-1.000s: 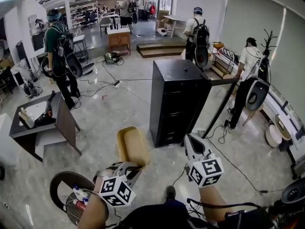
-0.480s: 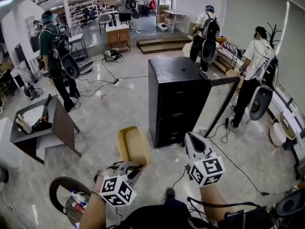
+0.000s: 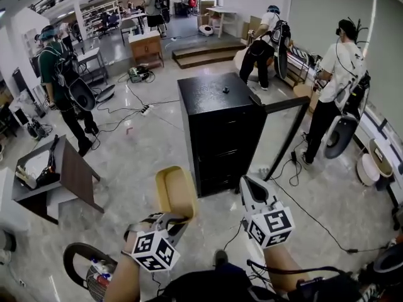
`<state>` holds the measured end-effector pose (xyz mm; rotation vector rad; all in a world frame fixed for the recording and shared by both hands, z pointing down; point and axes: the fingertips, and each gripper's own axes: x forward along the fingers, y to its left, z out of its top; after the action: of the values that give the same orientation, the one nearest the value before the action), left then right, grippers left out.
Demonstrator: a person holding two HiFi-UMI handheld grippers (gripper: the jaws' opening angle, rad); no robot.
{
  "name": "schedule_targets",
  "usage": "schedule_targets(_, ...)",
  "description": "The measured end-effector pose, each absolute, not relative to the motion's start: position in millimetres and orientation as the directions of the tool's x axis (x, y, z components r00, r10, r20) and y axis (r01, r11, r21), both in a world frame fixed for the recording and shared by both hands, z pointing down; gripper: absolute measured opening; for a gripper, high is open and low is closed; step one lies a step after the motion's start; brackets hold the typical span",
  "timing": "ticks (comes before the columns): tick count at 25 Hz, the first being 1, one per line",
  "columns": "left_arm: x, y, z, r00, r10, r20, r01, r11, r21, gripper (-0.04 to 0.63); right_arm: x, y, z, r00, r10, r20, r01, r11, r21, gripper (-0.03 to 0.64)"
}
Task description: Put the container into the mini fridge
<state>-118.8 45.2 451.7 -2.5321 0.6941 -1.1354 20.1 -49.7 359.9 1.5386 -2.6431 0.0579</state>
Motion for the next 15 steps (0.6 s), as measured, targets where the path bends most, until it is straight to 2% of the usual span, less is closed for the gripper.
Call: schedule_targets(15, -30, -10, 454, 0.556, -0.501, 0.664, -0.258, -0.863, -0.435, 0.011, 102, -97, 368, -0.509, -0.858, 0.076, -0.860, 0.511, 0.012, 0.015)
